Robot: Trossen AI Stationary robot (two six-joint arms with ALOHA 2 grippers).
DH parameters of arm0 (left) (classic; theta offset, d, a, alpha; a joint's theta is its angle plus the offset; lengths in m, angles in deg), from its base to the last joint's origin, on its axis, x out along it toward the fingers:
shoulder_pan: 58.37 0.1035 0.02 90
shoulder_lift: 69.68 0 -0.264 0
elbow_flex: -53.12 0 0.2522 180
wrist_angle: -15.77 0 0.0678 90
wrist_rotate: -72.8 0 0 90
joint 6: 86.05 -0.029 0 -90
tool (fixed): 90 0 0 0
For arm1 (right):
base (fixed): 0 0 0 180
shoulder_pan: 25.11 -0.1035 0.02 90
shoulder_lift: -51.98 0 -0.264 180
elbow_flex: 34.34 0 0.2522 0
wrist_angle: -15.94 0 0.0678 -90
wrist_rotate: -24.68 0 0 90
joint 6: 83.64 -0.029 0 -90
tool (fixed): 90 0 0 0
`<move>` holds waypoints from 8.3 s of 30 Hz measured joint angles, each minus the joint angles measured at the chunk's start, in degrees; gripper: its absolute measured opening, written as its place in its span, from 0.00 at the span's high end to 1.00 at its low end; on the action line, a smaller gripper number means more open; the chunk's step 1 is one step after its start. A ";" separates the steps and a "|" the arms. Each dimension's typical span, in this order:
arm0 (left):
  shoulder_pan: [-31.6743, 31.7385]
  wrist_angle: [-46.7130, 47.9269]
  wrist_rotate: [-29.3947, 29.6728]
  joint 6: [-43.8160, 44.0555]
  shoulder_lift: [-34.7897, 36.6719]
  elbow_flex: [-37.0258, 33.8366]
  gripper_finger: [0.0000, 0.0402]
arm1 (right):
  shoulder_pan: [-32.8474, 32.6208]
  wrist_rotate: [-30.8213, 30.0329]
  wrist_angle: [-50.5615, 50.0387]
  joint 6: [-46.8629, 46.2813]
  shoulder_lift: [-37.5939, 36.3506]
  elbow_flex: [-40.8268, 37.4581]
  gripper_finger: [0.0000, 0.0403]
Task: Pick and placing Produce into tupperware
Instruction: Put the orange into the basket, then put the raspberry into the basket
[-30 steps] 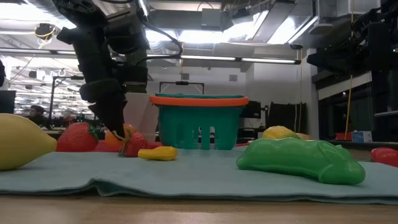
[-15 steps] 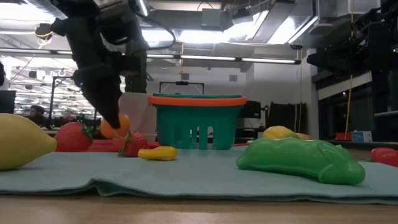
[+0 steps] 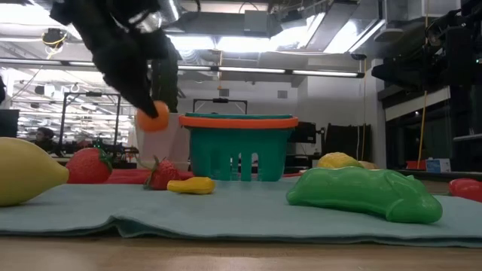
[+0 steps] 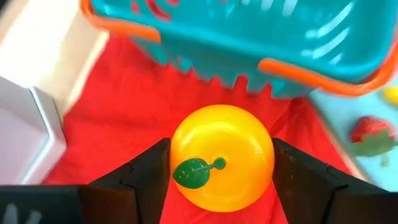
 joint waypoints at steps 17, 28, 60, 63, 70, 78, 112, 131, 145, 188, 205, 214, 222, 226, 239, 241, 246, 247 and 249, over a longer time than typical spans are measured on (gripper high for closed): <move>0.00 -13.11 0.59 -4.76 22.05 -12.03 0.42 | 0.00 0.04 -0.02 0.00 0.00 0.00 0.82; -0.04 -33.01 -5.30 -9.00 27.93 -23.41 0.42 | 0.00 0.04 -0.02 0.00 0.02 0.00 0.82; 0.00 -41.35 5.15 -9.02 18.35 -22.32 0.42 | 0.00 0.04 0.00 -2.80 0.02 0.00 0.82; 0.00 -41.41 5.15 -10.05 14.48 -19.04 0.42 | 0.01 0.02 0.00 -2.96 0.02 0.00 0.82; 0.78 -36.05 3.43 -13.79 6.73 -9.94 0.42 | 0.00 0.02 0.00 -2.97 0.02 0.00 0.82; 3.54 -35.20 -2.31 -15.29 -1.55 -3.57 0.42 | 0.02 0.02 0.00 -2.97 0.02 0.00 0.82; 8.02 -4.32 -9.32 -22.94 -20.28 23.57 0.42 | 0.00 0.04 0.00 -3.17 0.17 0.00 0.82; 10.25 -8.00 -13.85 -24.73 -25.05 23.65 0.42 | 0.00 0.02 0.09 -3.03 0.69 0.00 0.82; 10.45 -2.46 -14.22 -25.85 -36.23 32.62 0.42 | 0.02 0.04 -0.02 -2.97 1.27 0.00 0.82; 7.82 -3.85 -8.69 -26.81 -43.30 33.90 0.42 | 0.01 0.02 -0.01 -2.93 4.15 0.00 0.82; 7.69 -4.06 -4.95 -27.27 -43.65 33.88 0.33 | 0.00 0.02 0.00 -2.84 4.13 0.00 0.82; 7.69 -4.21 -4.91 -27.67 -42.19 33.88 0.33 | 0.01 0.02 -0.01 -2.81 4.13 0.00 0.82; 7.58 -4.04 -4.92 -28.33 -37.14 33.83 0.33 | 0.00 0.02 0.00 -2.81 4.13 0.00 0.82; 6.75 -1.81 -4.91 -27.29 -33.48 33.83 0.33 | 0.01 0.02 0.00 -2.87 4.13 0.00 0.82; 3.26 -2.70 -4.30 -18.11 -16.85 21.28 0.33 | 0.00 0.02 -0.02 -2.97 4.13 0.00 0.82; 2.62 -5.04 -2.48 -15.71 -13.26 17.19 0.33 | 0.00 0.02 0.00 -2.97 4.14 0.00 0.82; -0.31 -10.40 2.43 -10.98 -4.68 8.12 0.33 | 0.00 0.02 -0.02 -2.95 4.20 0.00 0.82; -0.78 -10.50 3.11 -10.12 -3.23 6.75 0.33 | 0.00 0.02 0.00 -2.95 4.20 0.00 0.82; -1.98 -10.62 4.40 -8.03 -0.66 4.17 0.33 | 0.00 0.02 0.00 -2.95 4.20 0.00 0.82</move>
